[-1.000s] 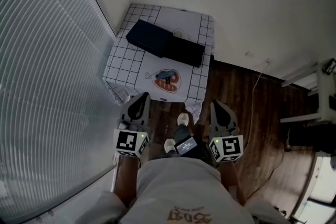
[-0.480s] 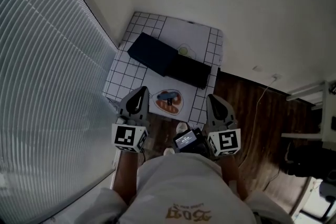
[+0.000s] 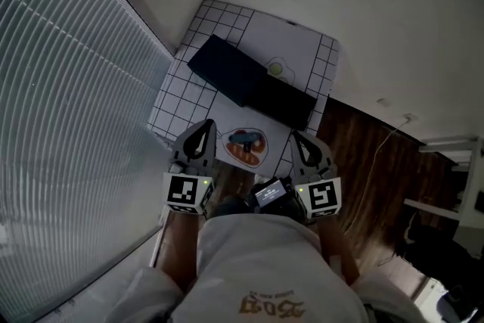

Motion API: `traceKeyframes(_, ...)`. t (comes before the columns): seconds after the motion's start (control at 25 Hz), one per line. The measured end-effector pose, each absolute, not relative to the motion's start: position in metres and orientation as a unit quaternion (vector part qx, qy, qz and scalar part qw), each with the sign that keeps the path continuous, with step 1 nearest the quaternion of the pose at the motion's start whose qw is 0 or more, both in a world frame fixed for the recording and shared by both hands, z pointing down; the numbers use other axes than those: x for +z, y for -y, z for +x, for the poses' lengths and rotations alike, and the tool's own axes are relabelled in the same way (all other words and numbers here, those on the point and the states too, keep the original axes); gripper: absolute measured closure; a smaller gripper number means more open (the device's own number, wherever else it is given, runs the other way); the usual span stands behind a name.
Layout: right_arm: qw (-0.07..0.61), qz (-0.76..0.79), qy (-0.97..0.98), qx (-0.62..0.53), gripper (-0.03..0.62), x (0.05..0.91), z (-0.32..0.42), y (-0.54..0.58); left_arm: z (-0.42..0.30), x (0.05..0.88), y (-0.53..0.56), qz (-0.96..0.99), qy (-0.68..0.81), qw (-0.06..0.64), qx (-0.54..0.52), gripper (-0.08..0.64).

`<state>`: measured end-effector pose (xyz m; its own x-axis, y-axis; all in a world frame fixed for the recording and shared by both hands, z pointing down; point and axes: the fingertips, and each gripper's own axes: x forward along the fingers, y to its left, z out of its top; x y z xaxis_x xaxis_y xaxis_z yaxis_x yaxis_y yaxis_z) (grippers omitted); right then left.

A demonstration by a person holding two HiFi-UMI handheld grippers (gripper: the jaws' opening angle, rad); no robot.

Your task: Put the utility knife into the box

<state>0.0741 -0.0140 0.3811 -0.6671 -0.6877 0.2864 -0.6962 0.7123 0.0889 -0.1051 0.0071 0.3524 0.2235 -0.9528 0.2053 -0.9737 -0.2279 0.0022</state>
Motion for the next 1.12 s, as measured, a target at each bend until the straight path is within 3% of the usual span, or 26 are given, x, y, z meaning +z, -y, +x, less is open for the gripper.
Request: traceKeyframes(1.12,0.296,0.271,0.916,0.007,0.584,0.492,-0.008,0.027,-0.121,0.481,0.023,0.807,0.541,0.164,0.169,0.552)
